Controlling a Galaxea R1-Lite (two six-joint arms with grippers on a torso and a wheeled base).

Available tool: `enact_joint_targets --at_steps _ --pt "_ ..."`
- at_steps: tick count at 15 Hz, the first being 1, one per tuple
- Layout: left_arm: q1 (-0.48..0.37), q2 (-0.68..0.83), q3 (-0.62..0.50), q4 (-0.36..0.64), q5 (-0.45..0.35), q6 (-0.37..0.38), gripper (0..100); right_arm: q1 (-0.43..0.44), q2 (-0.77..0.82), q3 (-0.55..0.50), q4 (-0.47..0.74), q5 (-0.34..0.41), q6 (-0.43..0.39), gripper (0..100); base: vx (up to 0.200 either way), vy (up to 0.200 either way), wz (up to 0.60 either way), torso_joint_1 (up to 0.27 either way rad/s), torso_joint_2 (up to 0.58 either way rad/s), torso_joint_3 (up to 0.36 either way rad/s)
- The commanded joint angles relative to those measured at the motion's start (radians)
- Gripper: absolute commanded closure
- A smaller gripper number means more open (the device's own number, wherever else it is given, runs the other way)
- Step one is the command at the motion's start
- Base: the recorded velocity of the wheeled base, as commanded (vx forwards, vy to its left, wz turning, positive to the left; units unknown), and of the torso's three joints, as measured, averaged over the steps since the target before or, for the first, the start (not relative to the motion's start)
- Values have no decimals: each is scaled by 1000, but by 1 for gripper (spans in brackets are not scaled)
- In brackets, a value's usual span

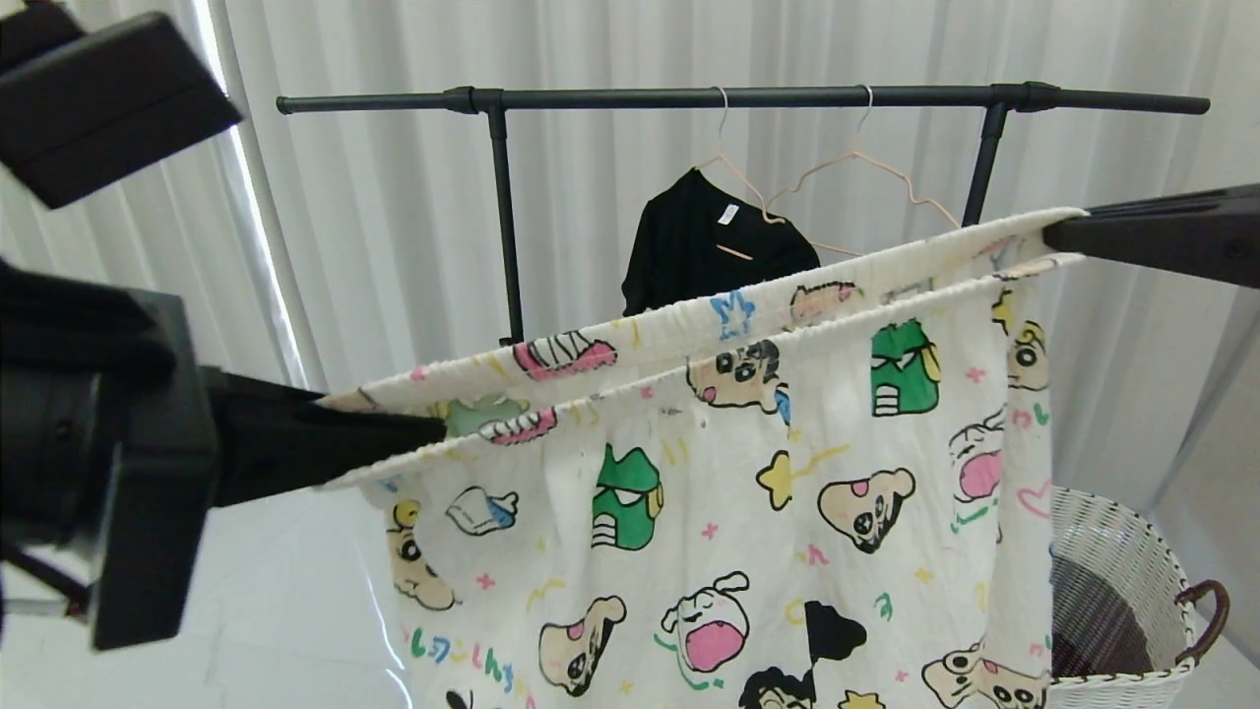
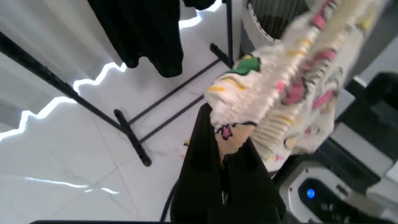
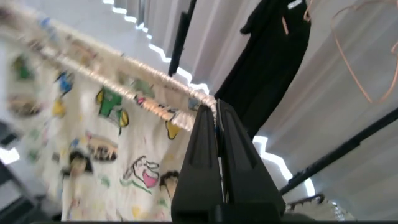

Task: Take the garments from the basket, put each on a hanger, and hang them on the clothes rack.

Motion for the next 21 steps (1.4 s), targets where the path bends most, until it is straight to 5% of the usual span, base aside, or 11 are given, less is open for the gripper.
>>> enact_joint_targets --at_steps 1,15,21 --pt "-72 -125 52 1 -6 11 100 -22 103 -9 -59 11 0 100 0 0 0 0 0 0" --pt "-122 -146 49 1 -6 3 100 -13 195 -77 -120 35 -3 100 0 0 0 0 0 0" --pt "99 46 -132 -2 -6 3 100 -55 11 -89 136 34 -5 100 0 0 0 0 0 0"
